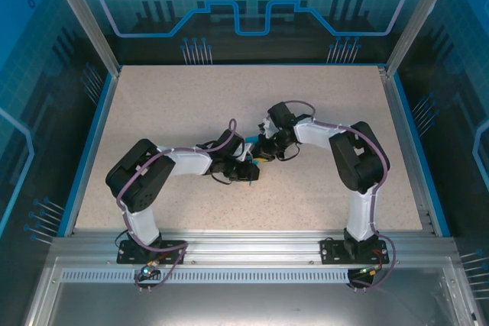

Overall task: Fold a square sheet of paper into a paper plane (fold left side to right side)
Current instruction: Fold the wing for the fifth time at the center of the table.

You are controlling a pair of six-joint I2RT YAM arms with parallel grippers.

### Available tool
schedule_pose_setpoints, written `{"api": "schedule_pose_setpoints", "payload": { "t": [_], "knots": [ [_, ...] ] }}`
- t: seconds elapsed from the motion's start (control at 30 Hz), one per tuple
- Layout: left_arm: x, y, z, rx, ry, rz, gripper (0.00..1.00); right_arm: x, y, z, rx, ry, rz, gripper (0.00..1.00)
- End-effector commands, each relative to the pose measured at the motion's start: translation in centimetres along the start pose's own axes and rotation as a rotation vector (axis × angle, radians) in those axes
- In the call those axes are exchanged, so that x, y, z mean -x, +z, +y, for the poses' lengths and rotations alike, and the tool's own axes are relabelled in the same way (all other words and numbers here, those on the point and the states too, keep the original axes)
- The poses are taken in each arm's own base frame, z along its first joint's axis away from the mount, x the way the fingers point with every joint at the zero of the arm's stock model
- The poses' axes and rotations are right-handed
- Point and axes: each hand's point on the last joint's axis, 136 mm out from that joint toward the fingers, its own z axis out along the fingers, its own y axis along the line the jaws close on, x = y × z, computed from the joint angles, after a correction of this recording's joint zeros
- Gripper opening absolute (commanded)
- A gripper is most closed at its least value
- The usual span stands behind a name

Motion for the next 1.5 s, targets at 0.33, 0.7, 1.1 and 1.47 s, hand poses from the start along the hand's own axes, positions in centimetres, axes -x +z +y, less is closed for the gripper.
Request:
{"api": "schedule_pose_setpoints", "payload": {
  "t": [0.33, 0.7, 1.1, 1.47],
  "knots": [
    [-2.8, 0.9, 2.8, 0.102, -0.028, 0.069, 0.24, 1.4, 1.8, -3.0, -0.122, 0.027, 0.012, 0.1],
    [-3.7, 1.1, 3.7, 0.118, -0.042, 0.084, 0.24, 6.3, -0.4, -5.6, -0.171, 0.024, -0.097, 0.11],
    [-4.3, 0.8, 3.4, 0.101, -0.044, 0.074, 0.24, 11.2, -2.0, -7.5, -0.182, 0.054, -0.139, 0.11],
    [-5.4, -0.1, 2.4, 0.074, -0.048, 0.069, 0.34, 11.7, -1.4, -7.7, -0.16, 0.067, -0.127, 0.11]
  ]
}}
